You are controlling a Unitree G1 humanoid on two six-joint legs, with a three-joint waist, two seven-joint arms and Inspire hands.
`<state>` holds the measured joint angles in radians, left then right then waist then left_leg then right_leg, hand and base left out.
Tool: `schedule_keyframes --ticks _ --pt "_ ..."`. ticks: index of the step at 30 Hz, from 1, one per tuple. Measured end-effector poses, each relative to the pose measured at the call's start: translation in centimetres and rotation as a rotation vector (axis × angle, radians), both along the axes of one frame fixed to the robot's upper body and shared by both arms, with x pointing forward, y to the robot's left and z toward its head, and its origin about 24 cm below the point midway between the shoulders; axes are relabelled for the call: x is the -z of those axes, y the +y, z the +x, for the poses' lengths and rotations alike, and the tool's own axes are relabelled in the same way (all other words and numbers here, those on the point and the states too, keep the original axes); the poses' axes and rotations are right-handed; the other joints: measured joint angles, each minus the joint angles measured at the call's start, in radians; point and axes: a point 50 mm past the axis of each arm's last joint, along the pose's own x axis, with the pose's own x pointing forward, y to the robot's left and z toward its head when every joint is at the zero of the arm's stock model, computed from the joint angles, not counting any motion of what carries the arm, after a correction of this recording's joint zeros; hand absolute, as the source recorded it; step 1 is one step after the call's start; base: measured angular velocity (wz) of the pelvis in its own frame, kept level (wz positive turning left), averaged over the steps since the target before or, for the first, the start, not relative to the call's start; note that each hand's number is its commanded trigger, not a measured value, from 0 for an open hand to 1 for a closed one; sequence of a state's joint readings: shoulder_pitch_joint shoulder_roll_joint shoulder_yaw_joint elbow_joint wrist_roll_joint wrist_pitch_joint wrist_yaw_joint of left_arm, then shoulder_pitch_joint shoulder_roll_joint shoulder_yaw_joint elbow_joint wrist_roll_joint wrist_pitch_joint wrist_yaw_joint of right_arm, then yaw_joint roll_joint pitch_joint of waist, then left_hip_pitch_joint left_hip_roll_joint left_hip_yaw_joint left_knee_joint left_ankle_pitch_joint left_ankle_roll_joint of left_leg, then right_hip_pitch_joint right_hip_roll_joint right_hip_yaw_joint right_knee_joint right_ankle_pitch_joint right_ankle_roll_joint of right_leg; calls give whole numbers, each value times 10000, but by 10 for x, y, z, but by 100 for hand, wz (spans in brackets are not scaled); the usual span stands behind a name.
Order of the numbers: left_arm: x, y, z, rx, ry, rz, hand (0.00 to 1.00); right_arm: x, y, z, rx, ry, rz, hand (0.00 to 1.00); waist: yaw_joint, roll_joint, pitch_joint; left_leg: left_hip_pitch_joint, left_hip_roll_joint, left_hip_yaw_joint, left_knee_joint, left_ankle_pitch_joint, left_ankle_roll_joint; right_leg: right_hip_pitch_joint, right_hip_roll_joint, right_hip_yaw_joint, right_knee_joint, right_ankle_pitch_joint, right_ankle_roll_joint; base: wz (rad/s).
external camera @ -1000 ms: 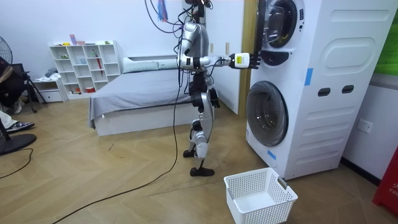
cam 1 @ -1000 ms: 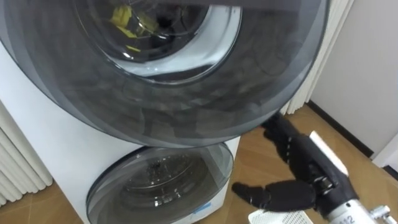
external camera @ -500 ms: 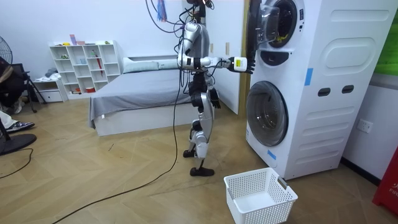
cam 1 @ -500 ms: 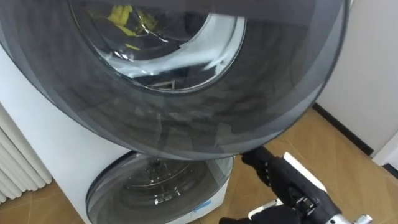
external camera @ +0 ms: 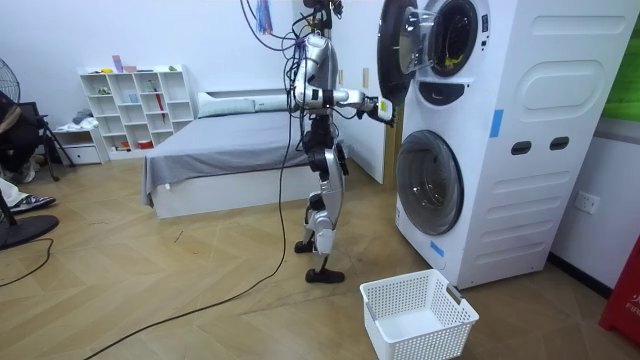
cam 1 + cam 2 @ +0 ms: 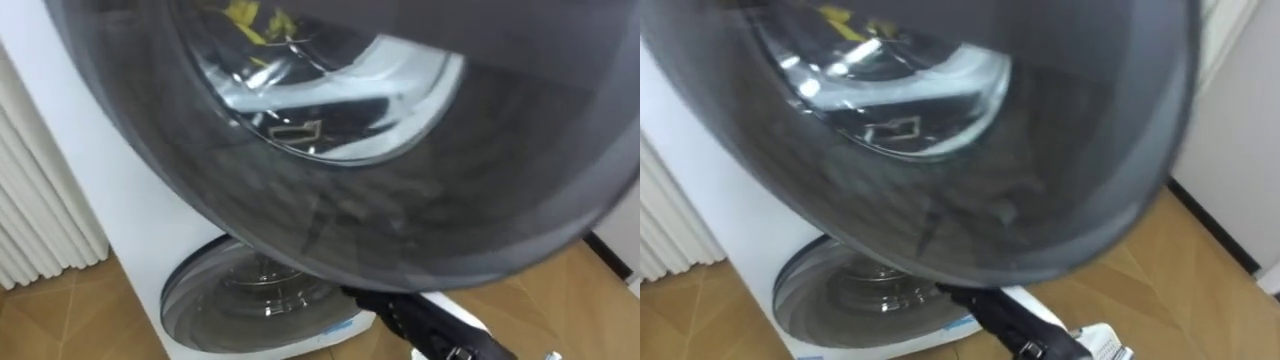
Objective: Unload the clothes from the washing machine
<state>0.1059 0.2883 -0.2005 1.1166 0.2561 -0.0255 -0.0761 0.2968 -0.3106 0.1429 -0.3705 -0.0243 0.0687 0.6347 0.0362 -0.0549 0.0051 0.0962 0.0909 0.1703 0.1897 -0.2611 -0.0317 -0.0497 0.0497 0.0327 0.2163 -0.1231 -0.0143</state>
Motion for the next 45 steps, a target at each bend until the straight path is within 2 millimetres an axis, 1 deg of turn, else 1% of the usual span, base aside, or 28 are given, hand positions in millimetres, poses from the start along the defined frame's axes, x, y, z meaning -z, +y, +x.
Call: schedule_keyframes --ticks 1,2,4,5,7,8,9,10,11,14,16,20,25,30,32,33,34,35,37,38,40,45 --pt "0 0 1 1 -41 27 0 2 5 -1 -314 62 -144 0 20 18 12 -20 1 -128 1 0 0 26 -12 -118 -3 -1 0 24" --pt "0 0 1 -6 -53 47 0 3 10 -3 -660 154 -167 0 118 5 7 -16 5 -190 8 1 -2 73 -11 -149 -42 -2 -1 20" --pt "0 0 1 -18 -70 52 0 5 13 -5 -924 286 -360 0 310 47 36 -63 7 -286 63 2 -4 130 -32 -248 -111 2 -11 19" --pt "0 0 2 -20 -91 56 0 6 14 -5 -1050 335 -361 0 375 38 33 -159 -5 -416 124 2 -4 135 -73 -403 -119 1 -10 27" --pt "0 0 4 -53 -172 80 0 6 15 -6 -1273 409 -387 0 583 16 47 -212 -16 -496 146 2 -4 133 -101 -504 -134 -2 -12 23" --pt "0 1 1 -102 -128 117 0 7 17 -7 -1422 461 -354 0 592 17 49 -283 -32 -642 163 2 -4 133 -135 -635 -146 -14 -10 25" --pt "0 1 0 -114 -115 126 0 7 18 -7 -1498 491 -331 0 598 12 53 -307 -38 -679 166 3 -5 129 -144 -661 -145 -20 -6 25" --pt "0 1 -1 -126 -91 129 0 7 19 -8 -1627 538 -296 0 688 5 79 -327 -47 -737 171 5 -7 129 -151 -681 -145 -23 -4 14" --pt "0 1 -1 -133 -76 140 0 7 20 -9 -1713 570 -270 0 792 -2 85 -340 -48 -763 177 7 -9 131 -156 -705 -144 -23 -4 10" --pt "0 1 -1 -148 -78 172 0 8 24 -10 -2050 674 -246 0 847 -29 103 -350 -50 -881 205 8 -11 201 -171 -813 -158 -39 -1 12" --pt "0 1 -2 -152 -60 174 0 8 27 -12 -2262 718 -215 0 857 -23 136 -347 -51 -940 242 8 -11 281 -183 -886 -217 -49 -7 12" --pt "0 1 -1 -151 -85 169 0 8 28 -11 -2458 727 -231 0 879 -89 156 -345 -56 -959 244 8 -10 319 -185 -893 -278 -49 -8 2" --pt "0 1 1 -128 -121 155 0 7 29 -10 -2495 685 -252 0 857 -150 143 -349 -54 -940 248 8 -10 321 -185 -901 -278 -49 -8 0" --pt "0 0 2 -99 -133 145 0 5 29 -8 -2575 547 -356 0 685 -120 159 -359 -40 -950 306 7 -11 372 -182 -958 -279 -49 -9 4" --pt "0 -2 4 24 -188 151 0 4 29 -7 -2616 497 -418 0 591 -67 173 -387 -36 -1000 323 5 -14 380 -188 -1024 -278 -48 -10 9" --pt "0 -2 4 45 -190 148 0 4 29 -6 -2636 481 -444 0 572 -42 170 -386 -36 -1000 323 4 -16 380 -189 -1026 -275 -48 -10 4" --pt "0 -3 4 78 -180 132 0 3 28 -5 -2678 450 -490 0 541 29 164 -385 -36 -1000 322 4 -16 380 -193 -1032 -266 -48 -10 0" --pt "1 -5 4 100 -185 108 0 3 28 -5 -2695 441 -511 0 508 106 138 -383 -38 -1000 323 4 -16 380 -196 -1037 -263 -47 -11 0" --pt "1 -7 5 101 -208 77 0 3 28 -5 -2728 439 -511 0 493 180 100 -375 -39 -1014 322 4 -16 386 -205 -1070 -244 -47 -10 0" --pt "1 -8 5 98 -222 46 0 2 28 -4 -2767 427 -514 0 469 239 108 -371 -40 -1020 324 5 -17 388 -210 -1088 -233 -48 -10 0" --pt "2 -9 5 95 -222 23 0 1 28 -4 -2810 392 -548 0 464 270 106 -371 -42 -1033 321 13 -28 388 -215 -1105 -228 -53 -15 0" --pt "2 -10 4 145 -135 4 0 0 28 -2 -2984 353 -606 0 460 201 74 -369 -87 -1138 341 23 -37 376 -265 -1166 -113 -161 -28 4"
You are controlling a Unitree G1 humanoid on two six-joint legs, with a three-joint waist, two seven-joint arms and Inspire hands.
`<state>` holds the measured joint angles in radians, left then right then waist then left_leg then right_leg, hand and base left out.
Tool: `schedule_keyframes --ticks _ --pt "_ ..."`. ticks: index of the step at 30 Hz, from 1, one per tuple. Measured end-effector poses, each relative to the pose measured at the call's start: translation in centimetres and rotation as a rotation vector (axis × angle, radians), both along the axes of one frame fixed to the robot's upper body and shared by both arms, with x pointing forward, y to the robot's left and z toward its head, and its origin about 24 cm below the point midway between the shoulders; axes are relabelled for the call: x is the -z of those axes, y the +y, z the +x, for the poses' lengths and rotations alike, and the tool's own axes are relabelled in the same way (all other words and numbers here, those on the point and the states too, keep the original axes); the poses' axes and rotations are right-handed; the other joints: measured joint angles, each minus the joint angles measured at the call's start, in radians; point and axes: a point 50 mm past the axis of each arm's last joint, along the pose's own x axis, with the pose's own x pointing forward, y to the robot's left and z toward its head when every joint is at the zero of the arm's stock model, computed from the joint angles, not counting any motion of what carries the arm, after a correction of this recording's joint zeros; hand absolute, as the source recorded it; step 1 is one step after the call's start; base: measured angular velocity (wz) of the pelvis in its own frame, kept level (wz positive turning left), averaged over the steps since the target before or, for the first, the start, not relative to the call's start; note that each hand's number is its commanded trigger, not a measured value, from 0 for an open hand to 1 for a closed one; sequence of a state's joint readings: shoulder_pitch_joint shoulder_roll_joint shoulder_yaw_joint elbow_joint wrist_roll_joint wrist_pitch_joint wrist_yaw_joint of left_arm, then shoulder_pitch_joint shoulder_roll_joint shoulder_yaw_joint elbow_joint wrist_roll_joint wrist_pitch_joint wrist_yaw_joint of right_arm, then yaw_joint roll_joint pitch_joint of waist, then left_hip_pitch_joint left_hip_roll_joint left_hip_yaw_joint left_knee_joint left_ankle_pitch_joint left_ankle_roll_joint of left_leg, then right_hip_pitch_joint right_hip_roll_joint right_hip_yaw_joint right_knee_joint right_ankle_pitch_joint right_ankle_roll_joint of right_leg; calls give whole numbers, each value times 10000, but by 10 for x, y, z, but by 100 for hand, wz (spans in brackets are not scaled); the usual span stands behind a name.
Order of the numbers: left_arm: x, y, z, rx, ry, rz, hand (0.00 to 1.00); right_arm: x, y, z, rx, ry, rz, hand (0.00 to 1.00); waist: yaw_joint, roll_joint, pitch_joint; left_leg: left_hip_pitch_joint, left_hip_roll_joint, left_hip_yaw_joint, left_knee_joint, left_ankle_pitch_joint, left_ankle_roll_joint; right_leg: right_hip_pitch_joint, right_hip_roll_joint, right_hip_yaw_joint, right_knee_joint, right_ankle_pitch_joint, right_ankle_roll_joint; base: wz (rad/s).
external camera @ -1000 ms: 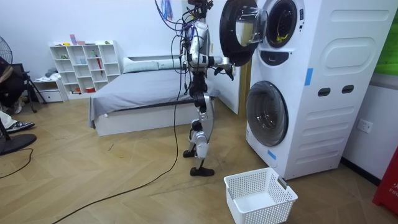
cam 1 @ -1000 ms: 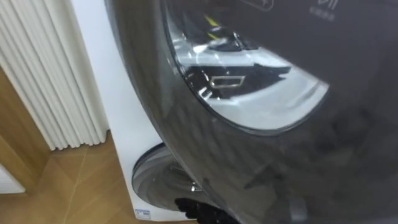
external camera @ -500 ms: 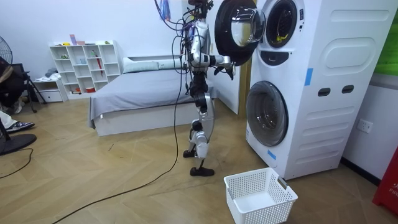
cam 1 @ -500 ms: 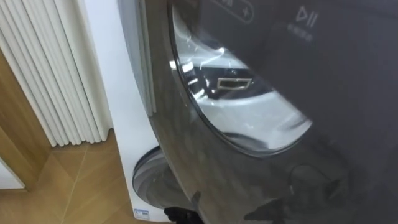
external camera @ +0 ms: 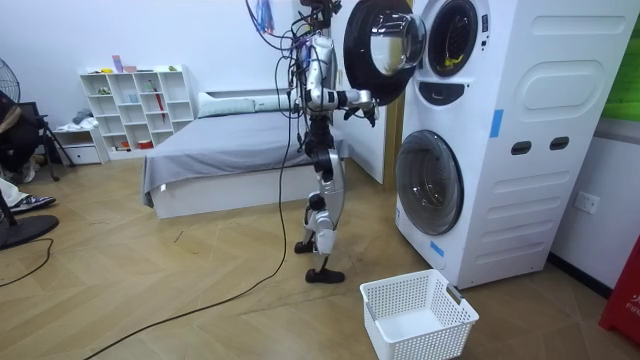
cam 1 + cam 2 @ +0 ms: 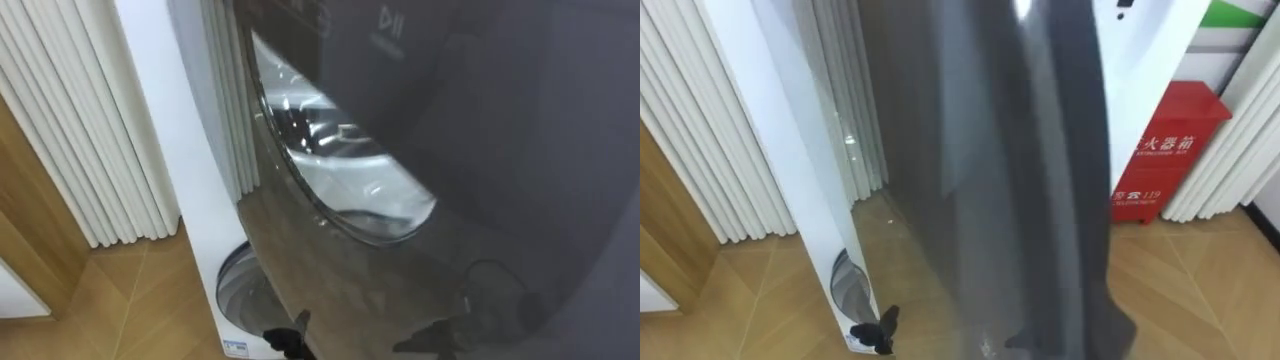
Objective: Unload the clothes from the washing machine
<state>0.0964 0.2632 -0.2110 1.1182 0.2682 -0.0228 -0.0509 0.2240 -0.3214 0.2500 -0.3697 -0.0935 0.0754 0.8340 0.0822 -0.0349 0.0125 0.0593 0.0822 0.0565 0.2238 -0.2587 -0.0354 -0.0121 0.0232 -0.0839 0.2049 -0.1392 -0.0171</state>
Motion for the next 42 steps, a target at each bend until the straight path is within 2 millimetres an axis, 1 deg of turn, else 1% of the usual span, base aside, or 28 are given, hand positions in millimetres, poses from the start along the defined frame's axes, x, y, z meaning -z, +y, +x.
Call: schedule_keyframes --ticks 2,6,8,9,11,13,14,16,19,20,22,23,26,28,32,35,37,40,42 --pt "0 0 0 -8 -3 -2 0 -1 1 0 -127 2 -13 0 73 -37 -14 40 -28 -39 -7 4 1 37 -21 2 22 -23 12 4" --pt "-1 2 2 29 -77 30 0 -3 3 2 -496 -113 -182 0 135 -167 -10 68 -54 -166 -10 4 2 131 -45 -101 -9 -30 23 8" --pt "-2 2 9 116 -228 92 0 -5 6 5 -729 -307 -415 0 416 -259 -2 68 -51 -200 -23 7 2 145 -47 -142 -13 -30 24 6" --pt "-3 3 9 116 -250 122 0 -5 7 5 -814 -343 -459 0 461 -278 2 68 -53 -244 -35 8 1 171 -50 -178 -24 -30 23 14" --pt "-3 5 10 119 -312 225 0 -5 10 6 -965 -424 -607 0 575 -348 5 83 -60 -393 -61 13 -7 292 -60 -302 -88 -34 24 21" --pt "-5 8 11 63 -480 521 0 -6 13 7 -1032 -458 -631 0 784 -486 28 44 -66 -603 -65 33 -39 391 -68 -488 -209 -37 19 27" --pt "-5 9 11 65 -513 586 0 -7 14 8 -1084 -507 -683 0 912 -574 19 13 -70 -694 -64 44 -53 407 -76 -588 -216 -46 5 26" --pt "-5 9 11 65 -497 588 0 -9 18 10 -1273 -669 -786 0 1072 -627 13 -33 -80 -856 -38 48 -59 471 -86 -752 -270 -50 -1 28" --pt "-6 9 13 11 -579 560 0 -14 30 14 -1790 -1120 -929 0 1212 -641 2 -170 -103 -1055 -58 108 -79 476 -111 -975 -356 -52 -5 24" --pt "-6 9 13 9 -600 547 0 -17 35 15 -2024 -1258 -910 0 1320 -634 5 -184 -119 -1170 -90 125 -85 499 -126 -1105 -371 -64 -16 20" --pt "-6 9 14 -15 -645 516 0 -20 42 17 -2400 -1470 -913 0 1543 -643 -1 -130 -119 -1230 -124 201 -91 540 -136 -1176 -363 -69 -16 19" --pt "-6 9 15 -11 -651 510 0 -23 46 18 -2623 -1619 -916 0 1585 -639 2 -119 -119 -1380 -139 218 -97 612 -142 -1334 -364 -69 -16 29" --pt "-6 9 15 -4 -662 501 0 -29 53 21 -2929 -1923 -859 0 1695 -627 11 -92 -109 -1543 -195 242 -101 710 -141 -1445 -369 -72 -11 32" --pt "-6 9 15 -7 -641 500 0 -37 58 24 -3114 -2266 -580 0 1709 -615 23 -79 -124 -1745 -203 242 -100 842 -164 -1653 -372 -79 0 35" --pt "-6 9 15 2 -600 458 0 -54 73 27 -3557 -2850 493 0 1796 -631 30 -112 -139 -1761 -201 242 -99 865 -183 -1671 -382 -88 15 8" --pt "-6 8 15 30 -578 387 0 -58 78 25 -3660 -2894 961 0 1804 -617 40 -90 -185 -1854 -189 248 -90 962 -216 -1702 -416 -94 25 12" --pt "-6 8 15 23 -581 387 0 -60 79 25 -3607 -2954 1374 0 1924 -622 43 -54 -252 -1912 -189 255 -77 1096 -251 -1722 -546 -106 46 9" --pt "-6 9 15 -33 -613 431 0 -62 81 24 -3586 -2862 1767 0 2017 -614 56 -62 -276 -1978 -188 254 -78 1167 -267 -1720 -544 -160 133 12" --pt "-6 8 14 -36 -599 447 0 -63 84 23 -3656 -2860 1905 0 2027 -593 87 -77 -275 -1979 -186 259 -87 1170 -265 -1695 -546 -178 155 4"
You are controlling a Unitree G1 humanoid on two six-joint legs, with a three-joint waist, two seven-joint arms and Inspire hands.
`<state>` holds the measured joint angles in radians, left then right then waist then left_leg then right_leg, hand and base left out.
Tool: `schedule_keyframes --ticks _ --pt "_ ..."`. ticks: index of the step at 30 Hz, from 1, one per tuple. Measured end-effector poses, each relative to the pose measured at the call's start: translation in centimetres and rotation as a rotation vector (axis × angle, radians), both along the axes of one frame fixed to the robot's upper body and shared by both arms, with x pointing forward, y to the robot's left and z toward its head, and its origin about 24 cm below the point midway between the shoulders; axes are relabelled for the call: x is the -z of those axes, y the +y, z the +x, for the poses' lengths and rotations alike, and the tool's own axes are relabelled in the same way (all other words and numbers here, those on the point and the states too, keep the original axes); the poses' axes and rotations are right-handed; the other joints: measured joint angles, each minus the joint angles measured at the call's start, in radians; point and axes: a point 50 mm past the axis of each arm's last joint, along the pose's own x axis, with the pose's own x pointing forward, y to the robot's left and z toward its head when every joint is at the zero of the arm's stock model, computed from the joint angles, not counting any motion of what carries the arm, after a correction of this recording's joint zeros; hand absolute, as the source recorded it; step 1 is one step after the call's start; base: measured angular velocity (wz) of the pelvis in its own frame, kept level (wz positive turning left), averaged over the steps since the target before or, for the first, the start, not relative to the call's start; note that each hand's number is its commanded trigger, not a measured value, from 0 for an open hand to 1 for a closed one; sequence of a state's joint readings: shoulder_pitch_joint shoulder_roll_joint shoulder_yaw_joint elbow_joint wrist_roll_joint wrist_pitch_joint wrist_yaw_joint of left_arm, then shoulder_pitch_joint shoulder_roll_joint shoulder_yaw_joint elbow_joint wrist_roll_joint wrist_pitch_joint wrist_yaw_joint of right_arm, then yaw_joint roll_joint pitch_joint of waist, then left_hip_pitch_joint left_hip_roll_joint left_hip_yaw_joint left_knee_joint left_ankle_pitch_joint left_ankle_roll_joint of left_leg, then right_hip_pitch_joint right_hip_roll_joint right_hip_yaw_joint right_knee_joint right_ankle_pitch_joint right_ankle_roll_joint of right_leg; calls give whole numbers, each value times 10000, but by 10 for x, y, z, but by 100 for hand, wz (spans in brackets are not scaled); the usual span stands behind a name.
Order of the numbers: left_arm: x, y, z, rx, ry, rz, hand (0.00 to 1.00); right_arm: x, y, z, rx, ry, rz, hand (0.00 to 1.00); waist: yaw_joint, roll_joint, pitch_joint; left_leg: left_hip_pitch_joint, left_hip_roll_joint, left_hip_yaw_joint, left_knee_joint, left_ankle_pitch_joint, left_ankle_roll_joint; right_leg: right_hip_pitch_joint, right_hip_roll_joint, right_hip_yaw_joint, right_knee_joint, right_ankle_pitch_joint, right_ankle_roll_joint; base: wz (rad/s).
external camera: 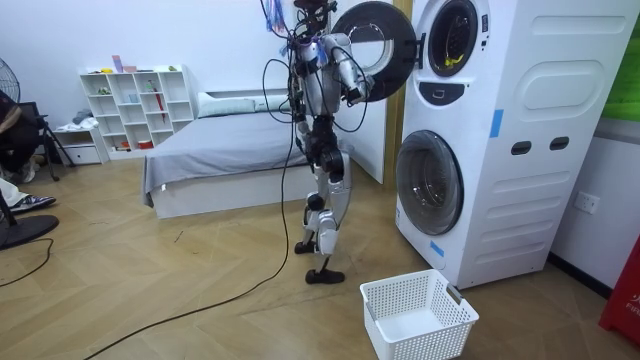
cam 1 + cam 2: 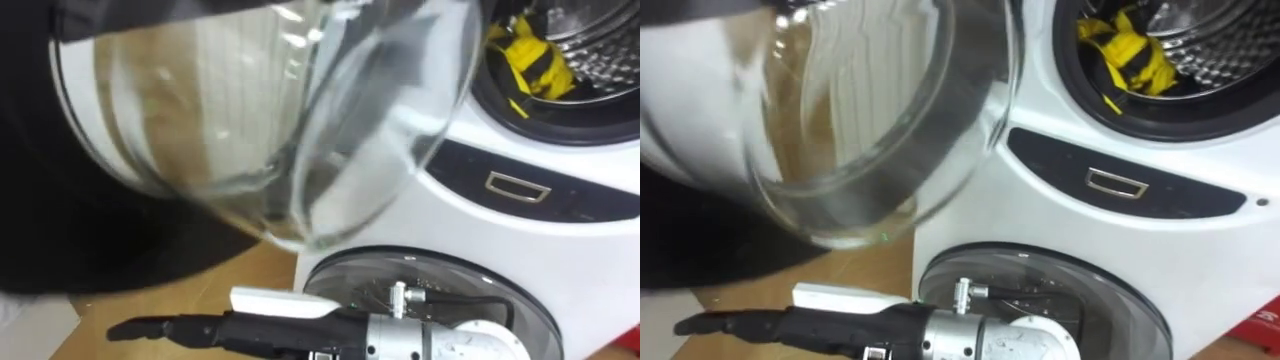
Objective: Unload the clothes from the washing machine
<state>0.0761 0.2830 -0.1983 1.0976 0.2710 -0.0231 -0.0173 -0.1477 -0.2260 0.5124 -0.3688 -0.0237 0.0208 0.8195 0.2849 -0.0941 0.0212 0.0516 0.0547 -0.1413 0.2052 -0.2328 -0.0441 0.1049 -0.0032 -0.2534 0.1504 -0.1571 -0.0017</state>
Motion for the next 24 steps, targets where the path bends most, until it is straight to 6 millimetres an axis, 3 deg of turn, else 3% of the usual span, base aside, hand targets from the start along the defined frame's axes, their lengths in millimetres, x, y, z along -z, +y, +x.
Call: schedule_keyframes --ticks 2,4,14,21,24 --pt "1 0 -3 -32 53 25 0 -1 0 0 -18 81 232 0 -6 39 35 -30 -6 13 11 16 -27 -15 0 46 -8 -18 -10 0" --pt "1 0 -7 -49 148 24 0 -1 0 0 -3 49 247 0 -13 24 31 -47 -53 24 17 23 -37 -18 -24 93 -47 -109 -91 0" --pt "2 -4 -8 -234 92 -220 0 0 -2 0 415 -9 456 0 -69 58 26 -220 -101 59 104 50 -29 -78 -68 82 -105 -148 -76 4" --pt "4 -11 -10 -328 7 -285 0 6 -6 0 1184 -12 412 0 -340 304 14 -184 -98 422 123 51 -26 -44 -119 81 -110 -147 -73 3" --pt "5 -12 -14 -484 141 -298 0 20 -19 0 2466 106 40 0 -410 385 21 -40 -79 846 88 60 -12 -13 -132 382 -95 -145 -70 -18"
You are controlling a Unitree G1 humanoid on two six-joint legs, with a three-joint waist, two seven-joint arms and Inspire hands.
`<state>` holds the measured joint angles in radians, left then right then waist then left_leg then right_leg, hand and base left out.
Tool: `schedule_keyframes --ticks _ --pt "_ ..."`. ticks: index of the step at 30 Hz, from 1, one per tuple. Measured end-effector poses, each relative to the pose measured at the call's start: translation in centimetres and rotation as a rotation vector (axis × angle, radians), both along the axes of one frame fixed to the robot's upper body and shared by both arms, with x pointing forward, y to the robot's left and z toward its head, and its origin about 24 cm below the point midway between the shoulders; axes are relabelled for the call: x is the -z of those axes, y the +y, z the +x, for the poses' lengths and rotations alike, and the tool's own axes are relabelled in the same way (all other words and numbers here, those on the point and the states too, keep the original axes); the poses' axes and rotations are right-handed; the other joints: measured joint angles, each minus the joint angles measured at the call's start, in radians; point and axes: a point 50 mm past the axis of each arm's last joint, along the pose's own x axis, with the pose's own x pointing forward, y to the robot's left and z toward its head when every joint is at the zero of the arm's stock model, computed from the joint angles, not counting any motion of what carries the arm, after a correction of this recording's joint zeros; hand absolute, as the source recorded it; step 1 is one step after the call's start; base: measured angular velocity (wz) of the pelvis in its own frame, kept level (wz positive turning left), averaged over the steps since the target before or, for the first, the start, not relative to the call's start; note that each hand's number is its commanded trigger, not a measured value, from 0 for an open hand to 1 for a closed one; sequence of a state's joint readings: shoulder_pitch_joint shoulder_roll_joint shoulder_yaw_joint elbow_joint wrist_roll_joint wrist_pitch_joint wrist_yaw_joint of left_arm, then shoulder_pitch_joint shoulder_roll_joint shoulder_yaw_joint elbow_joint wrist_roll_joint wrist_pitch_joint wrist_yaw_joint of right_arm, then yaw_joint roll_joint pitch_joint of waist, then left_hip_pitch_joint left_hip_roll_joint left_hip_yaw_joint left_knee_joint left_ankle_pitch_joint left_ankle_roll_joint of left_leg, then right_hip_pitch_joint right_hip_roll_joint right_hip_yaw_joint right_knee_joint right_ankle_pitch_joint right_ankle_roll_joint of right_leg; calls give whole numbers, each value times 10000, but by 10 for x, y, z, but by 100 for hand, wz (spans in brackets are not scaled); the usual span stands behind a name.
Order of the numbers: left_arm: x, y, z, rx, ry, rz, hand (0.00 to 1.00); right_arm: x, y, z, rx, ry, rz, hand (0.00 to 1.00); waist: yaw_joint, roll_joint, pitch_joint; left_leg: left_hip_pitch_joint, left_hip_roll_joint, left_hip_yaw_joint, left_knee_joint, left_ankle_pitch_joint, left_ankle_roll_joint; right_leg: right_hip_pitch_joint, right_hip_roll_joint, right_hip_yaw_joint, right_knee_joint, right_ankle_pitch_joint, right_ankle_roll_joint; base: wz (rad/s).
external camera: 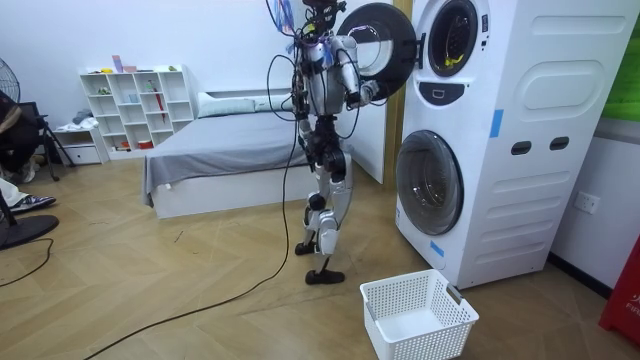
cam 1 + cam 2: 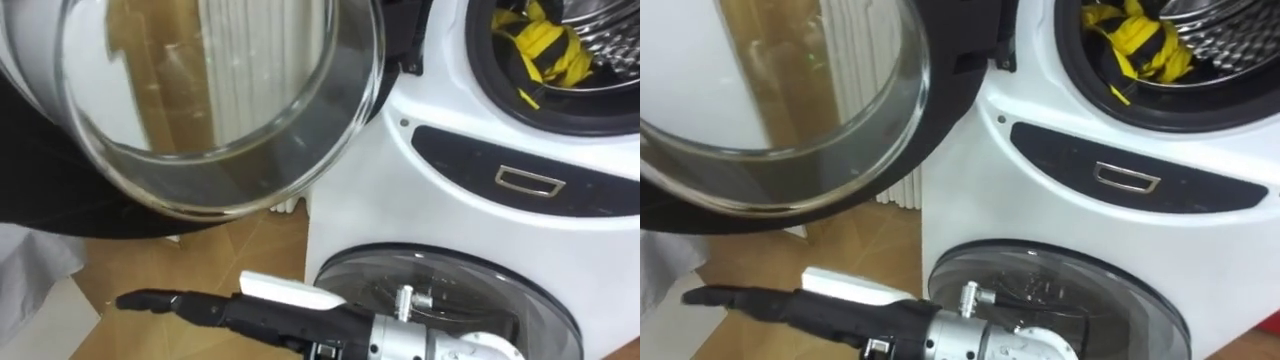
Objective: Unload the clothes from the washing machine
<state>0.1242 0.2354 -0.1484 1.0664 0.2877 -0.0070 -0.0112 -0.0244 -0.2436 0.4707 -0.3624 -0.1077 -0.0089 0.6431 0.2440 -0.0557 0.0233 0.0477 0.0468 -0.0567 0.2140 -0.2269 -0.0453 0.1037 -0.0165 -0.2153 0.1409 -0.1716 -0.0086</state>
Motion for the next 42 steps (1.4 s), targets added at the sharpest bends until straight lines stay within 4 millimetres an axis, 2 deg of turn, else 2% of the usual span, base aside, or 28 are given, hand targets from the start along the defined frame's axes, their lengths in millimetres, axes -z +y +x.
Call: schedule_keyframes --ticks 3,4,5,6,7,8,11,17,21,25,27,29,33,35,42 --pt "0 3 -1 -382 -79 78 0 16 -20 -2 1545 66 -717 0 -360 28 -4 35 9 239 -14 4 8 -44 -7 184 23 9 16 -15" --pt "0 2 -5 -515 -63 120 0 25 -29 -2 2226 200 -1023 0 -562 79 -17 90 12 322 -33 5 10 19 -13 196 28 23 37 -15" --pt "1 0 -8 -671 -99 154 0 34 -39 -1 2990 175 -1565 0 -892 113 -63 135 8 363 -67 16 29 18 -29 202 72 24 41 -10" --pt "1 -1 -8 -704 -120 210 0 39 -45 0 3449 40 -1948 0 -1045 113 -82 161 8 392 -88 30 53 16 -36 211 107 24 42 -8" --pt "1 0 -8 -761 -142 289 0 45 -56 1 4251 -241 -2627 0 -1274 105 -102 184 9 479 -90 31 55 8 -42 258 112 22 47 -15" --pt "1 0 -8 -854 -214 357 0 49 -70 1 5035 -538 -3198 0 -1350 135 -97 214 12 591 -98 41 71 -8 -41 386 117 28 59 -21" --pt "1 0 -6 -1007 -293 406 0 46 -96 6 6792 -1497 -4003 0 -1816 224 -115 324 43 880 -120 47 83 -35 -9 715 151 46 87 -25" --pt "1 -2 -4 -1138 -192 411 0 37 -134 16 9573 -2993 -4815 0 -2212 239 -205 737 76 1387 -319 52 93 -4 40 1191 202 79 121 -26" --pt "1 0 -4 -1167 -134 482 0 30 -138 20 10179 -3676 -4732 0 -2352 164 -176 867 85 1586 -355 52 93 -46 48 1362 277 76 124 -19" --pt "-1 6 -5 -1392 -164 539 0 20 -136 28 10296 -4088 -4381 0 -2381 -36 -205 915 106 1714 -456 52 92 -178 97 1584 317 78 122 -13" --pt "-1 8 -6 -1483 -162 554 0 13 -135 33 10311 -4377 -4241 0 -2375 -96 -186 984 107 1790 -489 52 92 -166 101 1652 325 79 123 -12" --pt "-1 9 -10 -1684 -191 554 0 5 -133 36 10441 -4791 -3981 0 -2364 -141 -211 1020 108 1863 -490 51 92 -150 104 1713 325 79 123 -9" --pt "-1 10 -13 -1852 -201 549 0 -11 -132 35 10587 -5499 -3595 0 -2331 -105 -188 1044 118 1918 -507 51 92 -135 117 1735 324 80 125 -2" --pt "0 11 -21 -1974 -62 567 0 -18 -131 36 10709 -5869 -3433 0 -2317 -60 -164 1047 140 1917 -507 49 91 -81 137 1735 317 81 123 0" --pt "0 10 -23 -1914 107 440 0 -22 -131 38 10928 -6464 -3570 0 -2050 37 -134 1009 192 1820 -577 8 91 -92 183 1569 333 89 109 6"
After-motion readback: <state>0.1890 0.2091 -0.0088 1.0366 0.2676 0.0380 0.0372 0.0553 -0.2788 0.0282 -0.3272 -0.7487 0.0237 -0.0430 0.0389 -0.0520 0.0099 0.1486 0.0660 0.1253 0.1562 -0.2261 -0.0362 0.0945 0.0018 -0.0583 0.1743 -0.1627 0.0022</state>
